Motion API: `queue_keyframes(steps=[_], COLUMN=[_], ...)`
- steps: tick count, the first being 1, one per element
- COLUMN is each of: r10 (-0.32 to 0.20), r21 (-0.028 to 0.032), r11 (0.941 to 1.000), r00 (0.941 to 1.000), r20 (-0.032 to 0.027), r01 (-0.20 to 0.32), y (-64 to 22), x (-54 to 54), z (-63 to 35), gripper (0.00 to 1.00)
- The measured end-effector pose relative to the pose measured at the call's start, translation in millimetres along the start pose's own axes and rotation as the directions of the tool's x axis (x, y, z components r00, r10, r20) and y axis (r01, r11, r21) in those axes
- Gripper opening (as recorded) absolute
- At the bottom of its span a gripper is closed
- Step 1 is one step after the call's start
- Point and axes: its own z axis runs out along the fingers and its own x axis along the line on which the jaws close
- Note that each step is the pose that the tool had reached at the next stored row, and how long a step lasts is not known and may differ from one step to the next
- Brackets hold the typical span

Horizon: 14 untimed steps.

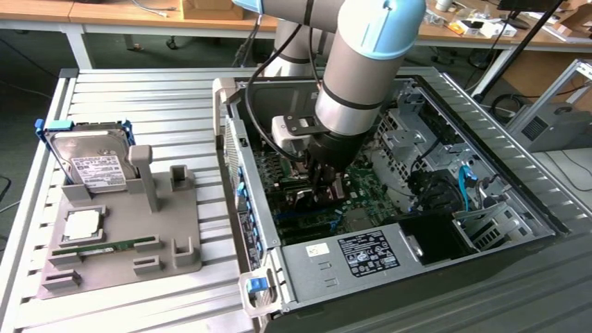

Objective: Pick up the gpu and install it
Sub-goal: 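Insert the gpu into the slot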

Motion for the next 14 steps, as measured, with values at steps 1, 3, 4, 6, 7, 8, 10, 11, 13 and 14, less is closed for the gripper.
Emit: queue_keyframes(steps=[1, 3, 4, 6, 7, 8, 10, 11, 13, 14], r10=[0.0, 0.0, 0.0, 0.0, 0.0, 0.0, 0.0, 0.0, 0.0, 0.0], r21=[0.0, -0.0001, 0.0, -0.0001, 0.0, -0.0001, 0.0, 0.0, 0.0, 0.0], r11=[1.0, 1.0, 1.0, 1.0, 1.0, 1.0, 1.0, 1.0, 1.0, 1.0], r00=[1.0, 1.0, 1.0, 1.0, 1.0, 1.0, 1.0, 1.0, 1.0, 1.0], r20=[0.0, -0.0001, 0.0, -0.0001, 0.0, -0.0001, 0.0, 0.0, 0.0, 0.0], r01=[0.0, 0.0, 0.0, 0.0, 0.0, 0.0, 0.0, 0.0, 0.0, 0.0], y=[0.0, 0.0, 0.0, 0.0, 0.0, 0.0, 0.0, 0.0, 0.0, 0.0], x=[0.0, 0.0, 0.0, 0.0, 0.0, 0.0, 0.0, 0.0, 0.0, 0.0], z=[0.0, 0.2, 0.4, 0.4, 0.4, 0.4, 0.5, 0.5, 0.5, 0.5], gripper=[0.27, 0.27, 0.27, 0.27, 0.27, 0.27, 0.27, 0.27, 0.27, 0.27])
